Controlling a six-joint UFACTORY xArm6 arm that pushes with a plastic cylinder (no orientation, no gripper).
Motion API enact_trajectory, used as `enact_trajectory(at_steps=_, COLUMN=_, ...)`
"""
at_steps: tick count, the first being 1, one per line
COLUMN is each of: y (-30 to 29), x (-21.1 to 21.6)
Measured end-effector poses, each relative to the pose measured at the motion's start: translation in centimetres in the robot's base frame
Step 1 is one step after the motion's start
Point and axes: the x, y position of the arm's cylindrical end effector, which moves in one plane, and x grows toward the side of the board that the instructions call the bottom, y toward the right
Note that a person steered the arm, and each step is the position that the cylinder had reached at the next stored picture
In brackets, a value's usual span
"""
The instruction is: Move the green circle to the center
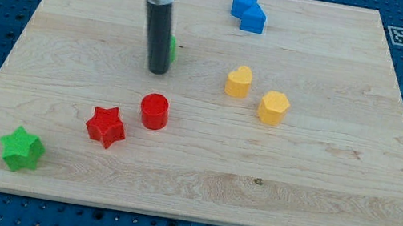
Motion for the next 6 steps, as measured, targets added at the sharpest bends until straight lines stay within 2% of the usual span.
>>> enact_trajectory(at_steps=1, y=-2.2, x=-1.3)
enact_trajectory(at_steps=3, y=-1.1, x=-1.6)
enact_trajectory(at_steps=5, y=0.0, x=-4.9)
enact_trajectory(at_steps=6, y=0.5, x=-4.3)
